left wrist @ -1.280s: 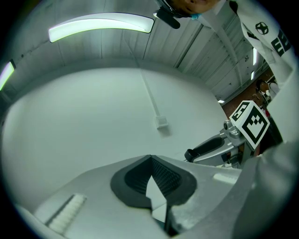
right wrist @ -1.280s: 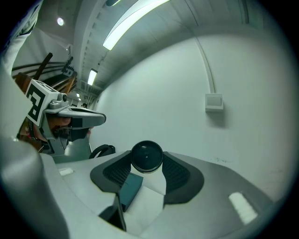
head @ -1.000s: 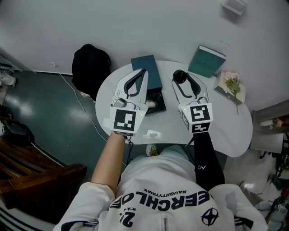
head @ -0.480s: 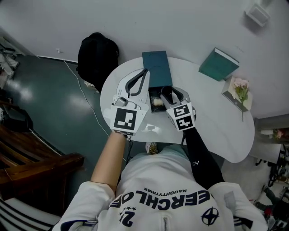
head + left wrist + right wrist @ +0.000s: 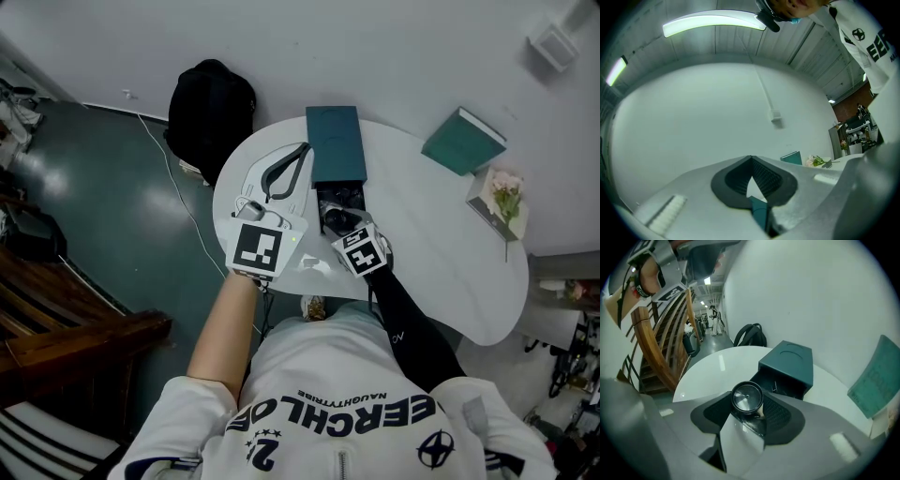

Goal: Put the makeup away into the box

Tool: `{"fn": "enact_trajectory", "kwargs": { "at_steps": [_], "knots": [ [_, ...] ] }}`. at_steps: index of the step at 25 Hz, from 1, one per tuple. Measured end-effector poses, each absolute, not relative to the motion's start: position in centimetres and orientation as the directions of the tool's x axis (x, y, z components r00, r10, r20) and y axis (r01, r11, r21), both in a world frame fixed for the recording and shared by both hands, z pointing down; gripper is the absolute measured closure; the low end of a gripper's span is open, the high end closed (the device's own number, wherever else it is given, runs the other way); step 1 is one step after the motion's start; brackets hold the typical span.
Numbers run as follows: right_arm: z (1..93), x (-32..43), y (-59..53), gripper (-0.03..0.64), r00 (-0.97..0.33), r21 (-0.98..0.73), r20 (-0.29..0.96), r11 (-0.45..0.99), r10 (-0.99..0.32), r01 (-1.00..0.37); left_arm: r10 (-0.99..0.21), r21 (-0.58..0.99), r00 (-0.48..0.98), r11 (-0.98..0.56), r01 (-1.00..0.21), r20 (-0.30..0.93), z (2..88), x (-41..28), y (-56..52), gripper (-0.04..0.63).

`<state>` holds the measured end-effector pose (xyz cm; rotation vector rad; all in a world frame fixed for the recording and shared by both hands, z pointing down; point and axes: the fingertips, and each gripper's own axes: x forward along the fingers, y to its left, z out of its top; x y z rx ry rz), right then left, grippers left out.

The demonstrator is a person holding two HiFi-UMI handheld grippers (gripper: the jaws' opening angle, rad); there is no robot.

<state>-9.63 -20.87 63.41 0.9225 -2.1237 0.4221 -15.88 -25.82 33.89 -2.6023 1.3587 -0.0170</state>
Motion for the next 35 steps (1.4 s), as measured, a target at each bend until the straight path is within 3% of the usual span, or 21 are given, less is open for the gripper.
{"fn": "enact_trajectory", "kwargs": {
  "at_steps": [8, 15, 24, 25, 27, 35],
  "knots": [
    [67.1, -10.2, -21.0, 0.374, -0.425, -0.077, 0.835, 0.69, -0.35, -0.719, -0.812, -0.19, 0.578, -0.558, -0.808, -0.076, 34.5, -16.5, -25.9, 0.595],
    [66.6, -9.3, -23.5, 0.374, -0.36, 0.021, 0.824, 0.658, -0.438, -0.753, -0.816, -0.181, 0.575, -0.556, -0.811, -0.066, 34.9, -16.9, -25.9, 0.595],
    [66.0, -9.5, -23.2, 0.374, -0.384, 0.004, 0.811, 0.66, -0.442, -0.751, -0.818, -0.179, 0.57, -0.552, -0.815, -0.074, 34.6, -17.0, -25.9, 0.595],
    [66.0, -9.7, -23.1, 0.371, -0.4, -0.014, 0.804, 0.66, -0.439, -0.751, -0.817, -0.181, 0.572, -0.552, -0.814, -0.078, 34.4, -17.0, -25.8, 0.595],
    [65.8, -10.0, -22.9, 0.29, -0.428, -0.041, 0.789, 0.657, -0.441, -0.752, -0.816, -0.182, 0.572, -0.552, -0.814, -0.082, 34.3, -17.0, -25.8, 0.595],
    [65.3, -9.8, -22.8, 0.285, -0.44, -0.042, 0.772, 0.654, -0.458, -0.755, -0.814, -0.175, 0.576, -0.557, -0.812, -0.08, 34.4, -16.3, -25.6, 0.595]
  ]
}}
